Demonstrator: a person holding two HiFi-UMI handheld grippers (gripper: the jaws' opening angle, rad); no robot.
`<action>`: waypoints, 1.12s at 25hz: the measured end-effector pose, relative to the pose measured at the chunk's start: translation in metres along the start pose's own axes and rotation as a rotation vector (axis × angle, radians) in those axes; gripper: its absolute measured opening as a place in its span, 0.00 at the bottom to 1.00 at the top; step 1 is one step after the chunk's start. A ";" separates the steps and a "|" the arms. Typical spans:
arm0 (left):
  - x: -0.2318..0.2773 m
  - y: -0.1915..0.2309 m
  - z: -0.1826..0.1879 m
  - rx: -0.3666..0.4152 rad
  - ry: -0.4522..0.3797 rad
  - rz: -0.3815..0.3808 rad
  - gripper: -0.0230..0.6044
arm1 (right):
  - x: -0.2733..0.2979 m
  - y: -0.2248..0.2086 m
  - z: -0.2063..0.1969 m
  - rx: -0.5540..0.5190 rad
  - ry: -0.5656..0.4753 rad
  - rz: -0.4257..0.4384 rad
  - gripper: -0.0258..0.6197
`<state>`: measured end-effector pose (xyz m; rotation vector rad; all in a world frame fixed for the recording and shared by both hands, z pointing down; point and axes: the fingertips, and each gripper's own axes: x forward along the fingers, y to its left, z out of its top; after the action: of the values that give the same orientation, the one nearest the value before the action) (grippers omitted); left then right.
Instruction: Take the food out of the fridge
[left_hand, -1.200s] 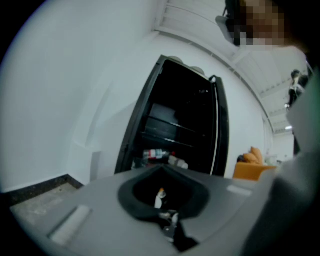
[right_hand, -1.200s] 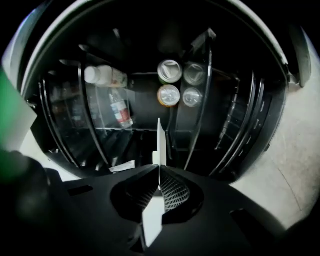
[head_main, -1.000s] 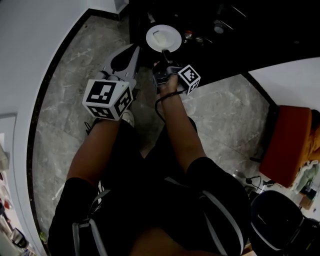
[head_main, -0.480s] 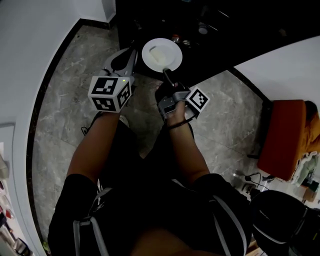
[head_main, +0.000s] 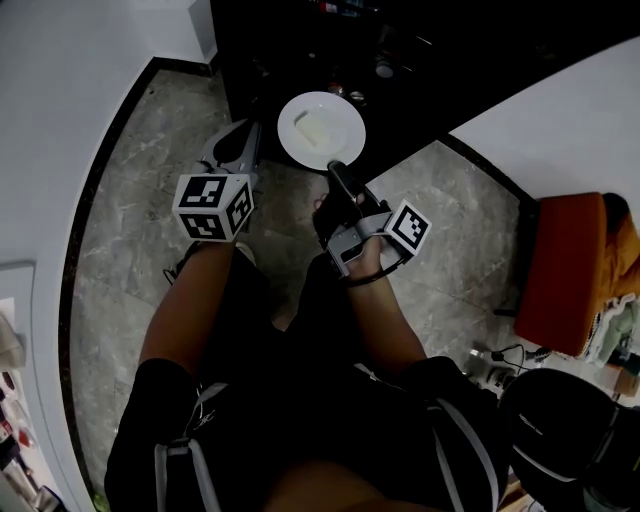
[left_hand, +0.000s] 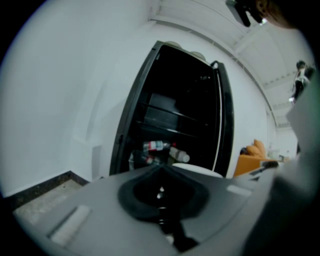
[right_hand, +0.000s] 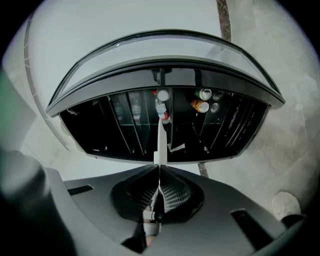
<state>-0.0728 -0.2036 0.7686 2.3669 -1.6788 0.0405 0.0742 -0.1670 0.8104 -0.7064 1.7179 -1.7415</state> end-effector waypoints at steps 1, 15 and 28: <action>-0.002 -0.002 0.006 0.005 -0.005 0.003 0.04 | 0.000 0.007 0.000 0.004 0.001 0.004 0.05; -0.022 -0.051 0.220 0.096 0.031 -0.056 0.04 | -0.006 0.235 0.006 0.024 -0.040 0.051 0.05; -0.076 -0.124 0.456 0.045 0.084 -0.077 0.04 | -0.020 0.481 -0.016 0.037 -0.024 0.019 0.05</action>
<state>-0.0350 -0.1895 0.2917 2.4250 -1.5630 0.1638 0.0961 -0.1398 0.3299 -0.6898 1.6668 -1.7410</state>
